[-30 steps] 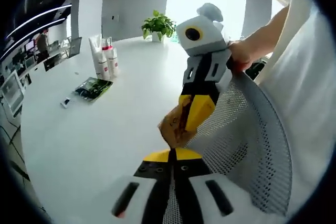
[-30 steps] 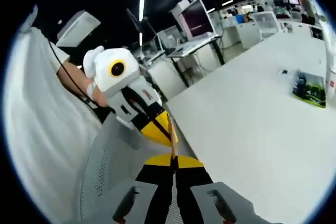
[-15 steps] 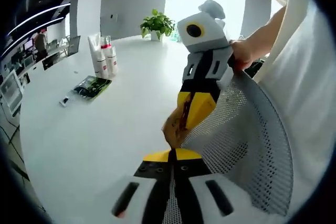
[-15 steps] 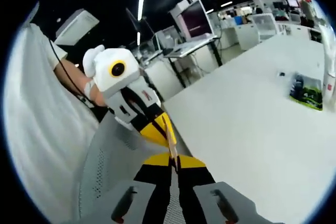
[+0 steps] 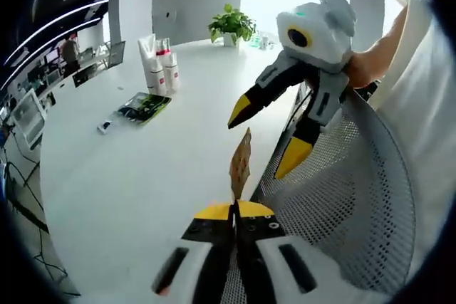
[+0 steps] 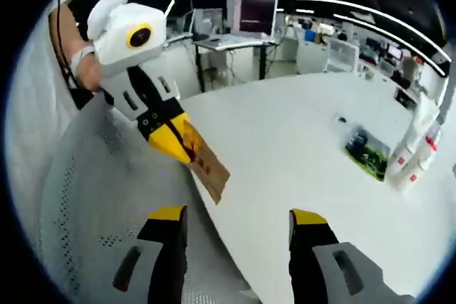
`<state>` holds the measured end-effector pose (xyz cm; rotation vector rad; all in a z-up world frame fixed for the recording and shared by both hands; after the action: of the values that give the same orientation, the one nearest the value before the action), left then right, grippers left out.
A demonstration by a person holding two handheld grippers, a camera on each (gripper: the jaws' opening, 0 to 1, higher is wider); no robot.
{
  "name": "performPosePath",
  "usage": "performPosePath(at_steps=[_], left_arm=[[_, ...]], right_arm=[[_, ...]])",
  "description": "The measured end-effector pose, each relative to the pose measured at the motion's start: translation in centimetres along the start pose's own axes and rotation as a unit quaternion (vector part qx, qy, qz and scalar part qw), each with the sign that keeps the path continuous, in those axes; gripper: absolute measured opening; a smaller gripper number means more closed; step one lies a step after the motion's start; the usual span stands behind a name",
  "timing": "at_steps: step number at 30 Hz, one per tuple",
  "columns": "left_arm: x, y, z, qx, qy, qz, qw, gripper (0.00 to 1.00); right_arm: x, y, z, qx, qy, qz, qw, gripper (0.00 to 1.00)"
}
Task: Arrange the skincare products in the storage area until every visible bottle or jar stands upright without overlapping.
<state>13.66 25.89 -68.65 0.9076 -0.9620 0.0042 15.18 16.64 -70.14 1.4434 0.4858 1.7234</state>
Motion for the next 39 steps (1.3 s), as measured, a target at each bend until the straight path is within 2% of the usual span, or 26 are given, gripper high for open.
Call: performPosePath(at_steps=[2, 6, 11, 14, 15, 16, 17, 18, 19, 20, 21, 22, 23, 24, 25, 26, 27, 28, 30, 31, 32, 34, 35, 36, 38, 39], left_arm=[[-0.1, 0.0, -0.1, 0.002, 0.0, -0.003, 1.0, 0.0], [0.0, 0.0, -0.4, 0.006, 0.013, 0.0, 0.9999, 0.0], [0.7, 0.3, -0.3, -0.01, 0.072, 0.014, 0.9972, 0.0], [1.2, 0.4, -0.5, -0.024, 0.129, 0.025, 0.991, 0.0], [1.1, 0.3, -0.5, -0.036, 0.156, 0.018, 0.9869, 0.0], [1.3, 0.5, -0.8, -0.036, 0.201, 0.019, 0.9788, 0.0], [1.9, 0.6, -0.9, -0.045, 0.212, 0.035, 0.9755, 0.0], [2.1, 0.6, -0.9, -0.06, 0.231, 0.037, 0.9703, 0.0], [2.0, 0.7, -1.8, -0.043, 0.26, 0.036, 0.964, 0.0], [2.3, 0.7, -2.2, -0.042, 0.264, 0.045, 0.9626, 0.0], [2.6, 0.7, -2.1, -0.064, 0.298, 0.044, 0.9514, 0.0], [3.0, 0.7, -2.4, -0.065, 0.321, 0.058, 0.9429, 0.0], [3.5, 0.8, -3.0, -0.062, 0.33, 0.077, 0.9388, 0.0], [4.0, 0.9, -3.4, -0.067, 0.35, 0.089, 0.9302, 0.0], [4.3, 1.0, -3.6, -0.072, 0.378, 0.088, 0.9189, 0.0], [4.9, 1.1, -4.0, -0.084, 0.402, 0.101, 0.906, 0.0], [5.3, 1.2, -4.2, -0.091, 0.414, 0.108, 0.8991, 0.0], [5.8, 1.4, -4.5, -0.098, 0.436, 0.111, 0.8876, 0.0], [6.2, 1.4, -5.1, -0.107, 0.461, 0.108, 0.8741, 0.0], [6.2, 1.4, -5.4, -0.105, 0.465, 0.105, 0.8728, 0.0], [6.2, 1.3, -5.7, -0.104, 0.476, 0.099, 0.8674, 0.0], [6.3, 1.3, -6.5, -0.106, 0.482, 0.1, 0.8638, 0.0], [6.5, 1.3, -6.8, -0.11, 0.505, 0.095, 0.8509, 0.0], [6.6, 1.2, -7.1, -0.111, 0.51, 0.094, 0.8477, 0.0], [6.8, 1.3, -7.7, -0.111, 0.512, 0.098, 0.8461, 0.0], [7.0, 1.3, -7.9, -0.117, 0.521, 0.094, 0.8402, 0.0]], right_arm=[[-0.4, -0.3, -0.3, -0.002, -0.005, -0.004, 1.0, 0.59], [0.3, -0.8, 0.1, -0.012, 0.019, -0.004, 0.9997, 0.59], [-0.4, -0.8, -0.2, -0.006, 0.038, -0.02, 0.9991, 0.6], [-0.4, -0.8, -0.1, -0.007, 0.038, -0.02, 0.9991, 0.6], [-0.5, -0.9, -0.1, -0.007, 0.038, -0.022, 0.999, 0.6], [-0.6, -0.9, -0.1, -0.007, 0.04, -0.025, 0.9988, 0.6], [-0.7, -0.8, -0.1, -0.005, 0.041, -0.029, 0.9987, 0.59], [-0.8, -0.8, -0.1, -0.004, 0.04, -0.031, 0.9987, 0.59], [-0.9, -0.9, -0.2, -0.003, 0.039, -0.031, 0.9987, 0.58], [-0.8, -0.9, -0.2, -0.002, 0.041, -0.03, 0.9987, 0.59], [-0.9, -0.9, -0.3, 0.0, 0.041, -0.031, 0.9987, 0.59], [-0.9, -1.0, -0.4, 0.002, 0.043, -0.031, 0.9986, 0.58], [-0.9, -1.0, -0.4, 0.003, 0.043, -0.031, 0.9986, 0.58], [-0.9, -1.0, -0.5, 0.005, 0.044, -0.031, 0.9985, 0.58], [-0.9, -1.0, -0.5, 0.007, 0.045, -0.032, 0.9985, 0.58], [-0.9, -1.0, -0.6, 0.009, 0.047, -0.033, 0.9983, 0.58], [-0.9, -1.0, -0.6, 0.009, 0.048, -0.033, 0.9983, 0.58], [-1.0, -1.1, -0.7, 0.011, 0.048, -0.034, 0.9982, 0.58], [-1.1, -1.1, -0.7, 0.012, 0.046, -0.035, 0.9982, 0.58], [-1.1, -1.1, -0.7, 0.012, 0.046, -0.036, 0.9982, 0.58], [-1.2, -1.1, -0.7, 0.012, 0.046, -0.036, 0.9982, 0.58], [-1.3, -1.2, -0.7, 0.013, 0.047, -0.039, 0.9981, 0.58], [-1.4, -1.1, -0.7, 0.013, 0.048, -0.04, 0.998, 0.58], [-1.4, -1.1, -0.7, 0.013, 0.049, -0.041, 0.9979, 0.58], [-1.5, -1.2, -0.7, 0.013, 0.05, -0.043, 0.9978, 0.58], [-1.5, -1.2, -0.7, 0.013, 0.051, -0.045, 0.9976, 0.58]])
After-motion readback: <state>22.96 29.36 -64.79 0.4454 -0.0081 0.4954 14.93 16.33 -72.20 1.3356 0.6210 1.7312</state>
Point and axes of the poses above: the point that each gripper's makers call its tool centre point, and the gripper's own axes: y roughly backward along the fingers, z roughly to its right, x roughly out of its top, the point moved 2 cm from there along y, roughly backward along the fingers, and after that the axes turned 15 degrees about y, right-handed, at the moved point
